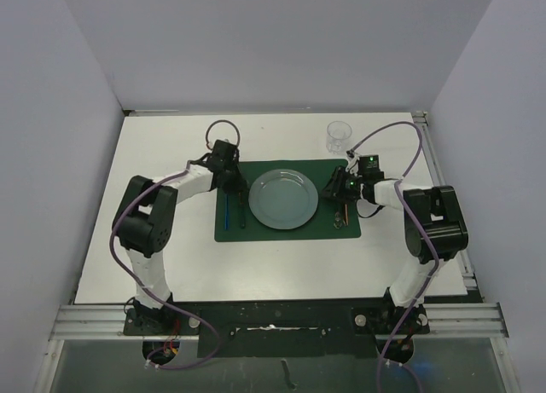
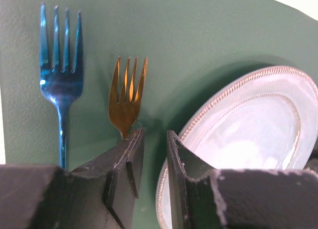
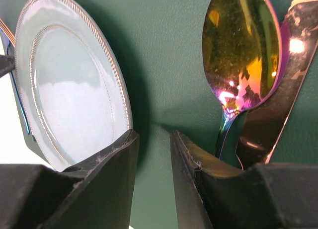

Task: Set the dinner table for one person
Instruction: Adjust the plate on the napkin.

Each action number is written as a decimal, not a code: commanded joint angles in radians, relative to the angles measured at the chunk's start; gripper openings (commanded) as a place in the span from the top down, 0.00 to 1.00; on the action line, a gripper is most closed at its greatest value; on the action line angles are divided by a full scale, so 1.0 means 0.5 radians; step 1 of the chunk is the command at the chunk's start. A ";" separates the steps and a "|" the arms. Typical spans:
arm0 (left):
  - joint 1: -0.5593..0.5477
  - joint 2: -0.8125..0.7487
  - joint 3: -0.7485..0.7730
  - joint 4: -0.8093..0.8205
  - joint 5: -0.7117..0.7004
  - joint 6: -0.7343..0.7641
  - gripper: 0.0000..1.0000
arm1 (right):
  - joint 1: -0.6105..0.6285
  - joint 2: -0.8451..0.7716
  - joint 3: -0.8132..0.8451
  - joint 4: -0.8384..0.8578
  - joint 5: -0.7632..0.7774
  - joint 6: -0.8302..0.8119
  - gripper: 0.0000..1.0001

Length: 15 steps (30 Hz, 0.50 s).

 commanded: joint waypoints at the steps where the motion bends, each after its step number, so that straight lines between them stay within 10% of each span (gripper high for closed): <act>1: 0.067 -0.275 -0.113 0.146 0.214 -0.022 0.77 | 0.024 0.067 0.080 0.125 -0.065 0.029 0.66; 15: 0.776 -0.883 -0.844 0.870 1.498 -0.188 0.74 | -0.003 -0.120 -0.009 0.265 -0.221 0.119 0.66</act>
